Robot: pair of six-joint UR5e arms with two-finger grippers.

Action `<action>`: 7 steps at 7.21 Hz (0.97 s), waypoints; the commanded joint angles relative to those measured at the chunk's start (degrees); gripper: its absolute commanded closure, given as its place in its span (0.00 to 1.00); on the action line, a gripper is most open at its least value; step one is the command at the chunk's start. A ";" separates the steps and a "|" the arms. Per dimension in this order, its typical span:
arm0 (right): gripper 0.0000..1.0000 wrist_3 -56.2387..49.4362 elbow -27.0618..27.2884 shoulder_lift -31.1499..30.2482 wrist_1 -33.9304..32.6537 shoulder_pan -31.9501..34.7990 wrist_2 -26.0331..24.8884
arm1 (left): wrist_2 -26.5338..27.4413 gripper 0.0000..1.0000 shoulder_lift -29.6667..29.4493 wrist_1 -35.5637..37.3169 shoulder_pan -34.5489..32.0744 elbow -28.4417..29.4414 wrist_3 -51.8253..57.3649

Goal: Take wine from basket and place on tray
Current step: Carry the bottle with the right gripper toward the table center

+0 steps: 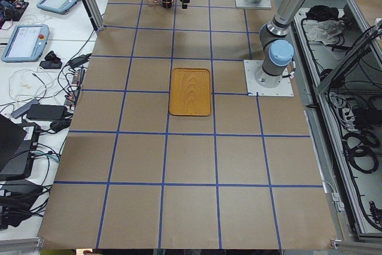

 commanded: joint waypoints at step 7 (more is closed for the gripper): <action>0.99 11.11 4.62 8.68 -13.12 7.18 4.39 | -0.01 0.00 0.00 0.00 0.03 0.00 0.03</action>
